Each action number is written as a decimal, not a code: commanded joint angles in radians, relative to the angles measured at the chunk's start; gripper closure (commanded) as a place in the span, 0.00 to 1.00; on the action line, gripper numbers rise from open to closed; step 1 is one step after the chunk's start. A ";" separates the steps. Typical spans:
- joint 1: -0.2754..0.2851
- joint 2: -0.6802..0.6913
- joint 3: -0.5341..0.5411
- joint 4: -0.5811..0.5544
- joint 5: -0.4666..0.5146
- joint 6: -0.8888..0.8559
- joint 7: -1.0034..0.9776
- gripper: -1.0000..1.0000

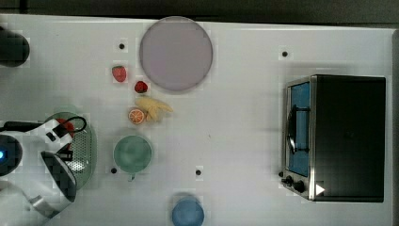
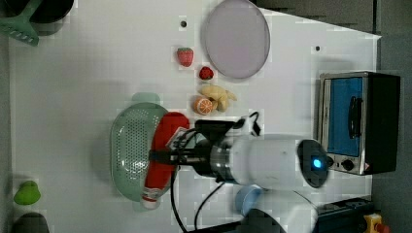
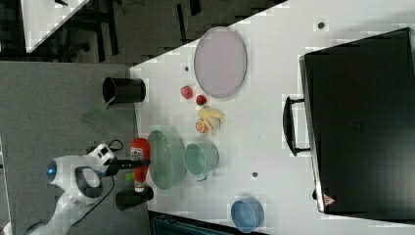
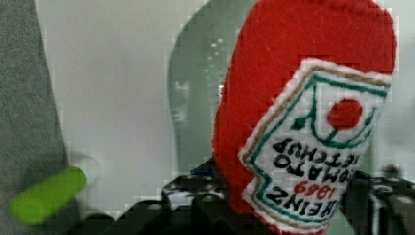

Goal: Pick Ketchup from the table and place it in strainer.

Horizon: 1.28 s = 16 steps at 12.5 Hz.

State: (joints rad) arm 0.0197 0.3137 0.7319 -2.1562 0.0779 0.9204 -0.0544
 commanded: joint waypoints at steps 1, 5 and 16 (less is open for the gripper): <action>0.007 0.093 -0.028 0.002 -0.060 0.104 0.117 0.24; 0.003 0.123 -0.048 0.005 -0.087 0.146 0.147 0.00; -0.208 -0.477 -0.231 0.107 0.048 -0.468 0.259 0.00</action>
State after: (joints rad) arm -0.1432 -0.1819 0.5347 -2.0566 0.1072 0.5156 0.1477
